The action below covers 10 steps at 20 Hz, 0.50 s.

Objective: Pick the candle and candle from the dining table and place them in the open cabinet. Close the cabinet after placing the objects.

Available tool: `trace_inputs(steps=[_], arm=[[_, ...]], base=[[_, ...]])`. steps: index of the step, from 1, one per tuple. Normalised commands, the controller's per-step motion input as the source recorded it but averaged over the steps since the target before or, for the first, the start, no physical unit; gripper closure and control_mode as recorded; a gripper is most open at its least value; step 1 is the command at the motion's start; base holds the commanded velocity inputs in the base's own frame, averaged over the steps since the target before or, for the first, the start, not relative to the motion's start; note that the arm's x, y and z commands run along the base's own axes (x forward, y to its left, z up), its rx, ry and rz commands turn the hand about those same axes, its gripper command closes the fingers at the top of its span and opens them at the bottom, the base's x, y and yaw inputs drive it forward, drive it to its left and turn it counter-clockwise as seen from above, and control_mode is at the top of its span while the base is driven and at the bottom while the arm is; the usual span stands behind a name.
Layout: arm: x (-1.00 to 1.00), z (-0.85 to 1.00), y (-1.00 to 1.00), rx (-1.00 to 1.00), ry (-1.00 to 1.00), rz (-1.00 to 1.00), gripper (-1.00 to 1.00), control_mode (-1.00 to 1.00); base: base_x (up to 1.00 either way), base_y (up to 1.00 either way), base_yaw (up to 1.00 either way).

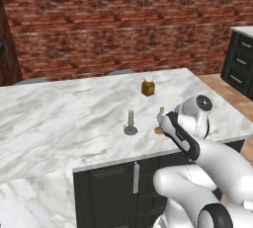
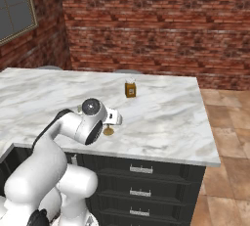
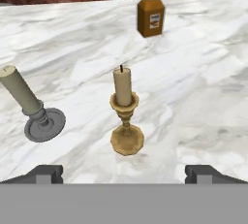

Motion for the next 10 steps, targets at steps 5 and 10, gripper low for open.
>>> trace_inputs(steps=[5, 10], arm=[[0.27, -0.24, 0.0, 0.0, 0.0, 0.0, -1.0, -1.0], [0.18, -0.27, 0.0, -0.02, 0.0, 0.0, -1.0, -1.0]], base=[[0.0, 0.0, 0.0], [0.0, 0.0, 0.0]])
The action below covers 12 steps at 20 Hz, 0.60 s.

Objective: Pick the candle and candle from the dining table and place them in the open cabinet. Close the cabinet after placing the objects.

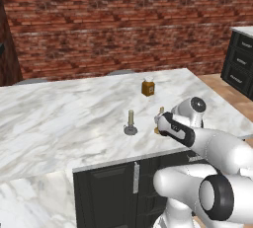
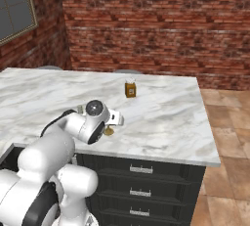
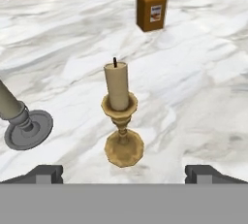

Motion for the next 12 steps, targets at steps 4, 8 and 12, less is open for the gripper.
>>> trace_inputs(steps=[4, 8, 12], arm=[[0.05, -0.14, 0.0, -0.04, -0.02, 0.0, -1.0, -1.0], [0.01, -0.05, 0.04, -0.06, -0.06, 0.0, -1.0, -1.0], [0.05, -0.03, 0.17, -0.06, -0.03, 0.0, -1.0, -1.0]], base=[[0.0, 0.0, 0.0], [0.0, 0.0, 0.0], [0.0, 0.0, 0.0]])
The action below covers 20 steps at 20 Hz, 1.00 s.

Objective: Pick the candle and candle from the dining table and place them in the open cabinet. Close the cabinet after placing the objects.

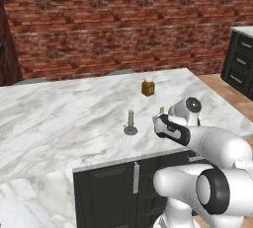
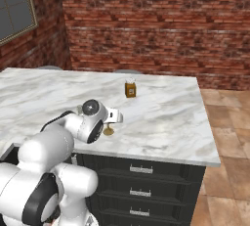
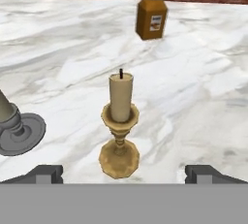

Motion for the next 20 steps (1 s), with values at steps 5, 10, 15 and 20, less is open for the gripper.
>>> trace_inputs(steps=[5, 10, 15, 20], arm=[[0.07, -0.06, 0.26, -0.02, -0.01, 0.0, -1.0, -1.0], [0.12, -0.02, 0.04, 0.0, -0.02, 0.0, -1.0, -1.0], [0.08, 0.0, 0.0, 0.01, -0.03, 0.0, -1.0, -1.0], [0.09, -0.01, 0.0, 0.01, -0.02, 0.0, -1.0, -1.0]], base=[[0.0, 0.0, 0.0], [0.0, 0.0, 0.0], [0.0, 0.0, 0.0], [0.0, 0.0, 0.0]])
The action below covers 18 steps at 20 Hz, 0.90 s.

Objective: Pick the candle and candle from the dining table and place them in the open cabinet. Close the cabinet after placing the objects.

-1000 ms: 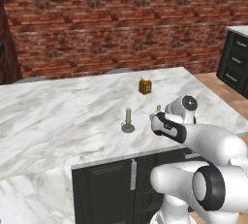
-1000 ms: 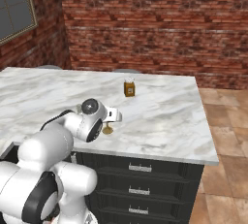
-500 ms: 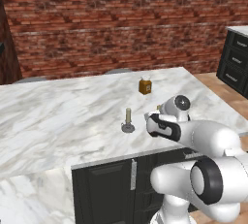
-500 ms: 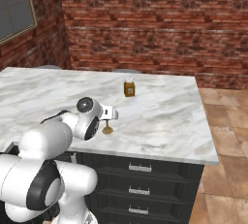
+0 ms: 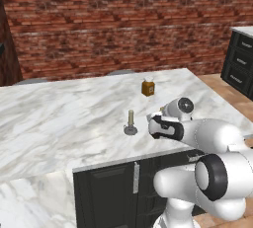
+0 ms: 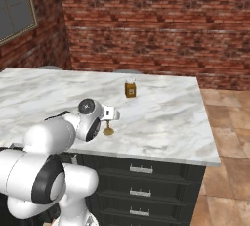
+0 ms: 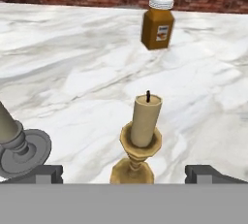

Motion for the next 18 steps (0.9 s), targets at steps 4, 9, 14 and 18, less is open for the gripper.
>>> trace_inputs(steps=[4, 9, 14, 18], arm=[[0.14, -0.09, 0.0, 0.02, -0.01, 0.0, -1.0, -1.0], [0.11, -0.12, 0.0, 0.02, -0.01, 0.0, -1.0, -1.0], [0.05, -0.09, 0.0, 0.02, 0.0, 0.0, -1.0, -1.0], [0.08, -0.11, -0.02, 0.03, -0.02, 0.0, -1.0, -1.0]], base=[[0.0, 0.0, 0.0], [0.0, 0.0, 0.0], [0.0, 0.0, 0.0], [0.0, 0.0, 0.0]])
